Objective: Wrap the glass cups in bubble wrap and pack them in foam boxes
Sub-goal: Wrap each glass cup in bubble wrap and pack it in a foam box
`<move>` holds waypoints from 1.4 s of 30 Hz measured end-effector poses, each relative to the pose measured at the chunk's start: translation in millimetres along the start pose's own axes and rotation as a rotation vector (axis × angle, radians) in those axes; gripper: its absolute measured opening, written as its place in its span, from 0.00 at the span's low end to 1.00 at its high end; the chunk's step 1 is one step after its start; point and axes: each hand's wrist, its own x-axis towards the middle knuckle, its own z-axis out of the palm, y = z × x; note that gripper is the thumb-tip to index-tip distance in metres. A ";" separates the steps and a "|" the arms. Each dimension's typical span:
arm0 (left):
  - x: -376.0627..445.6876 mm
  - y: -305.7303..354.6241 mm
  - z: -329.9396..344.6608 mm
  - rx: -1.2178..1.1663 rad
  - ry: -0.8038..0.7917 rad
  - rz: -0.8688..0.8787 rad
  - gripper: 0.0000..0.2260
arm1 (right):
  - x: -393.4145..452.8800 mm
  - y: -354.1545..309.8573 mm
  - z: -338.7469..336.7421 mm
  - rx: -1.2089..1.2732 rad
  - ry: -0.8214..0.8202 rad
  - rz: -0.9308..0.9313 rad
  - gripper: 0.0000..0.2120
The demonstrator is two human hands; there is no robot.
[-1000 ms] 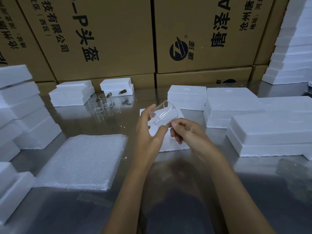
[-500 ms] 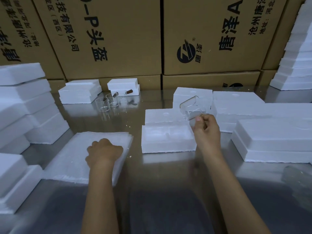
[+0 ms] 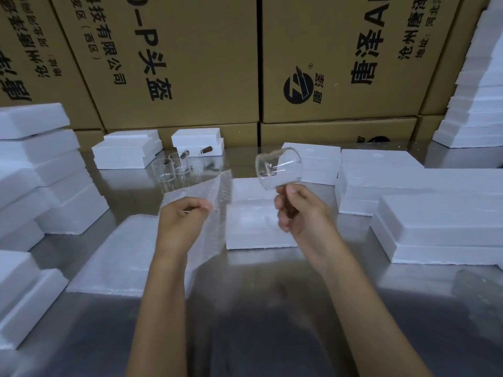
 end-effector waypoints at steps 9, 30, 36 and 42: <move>2.1 -2.1 2.3 -0.150 -0.068 -0.067 0.06 | -9.6 8.5 9.7 -0.908 0.027 -0.185 0.07; -35.9 17.1 49.0 -0.013 -0.584 0.307 0.05 | 2.3 1.8 -4.4 0.065 -0.056 0.218 0.07; -33.5 12.3 48.7 0.011 -0.605 0.232 0.05 | 5.3 3.1 -5.6 0.224 -0.113 0.174 0.19; -25.2 11.0 39.2 -0.182 -0.021 0.375 0.14 | 5.9 0.4 -9.3 0.256 -0.204 0.196 0.15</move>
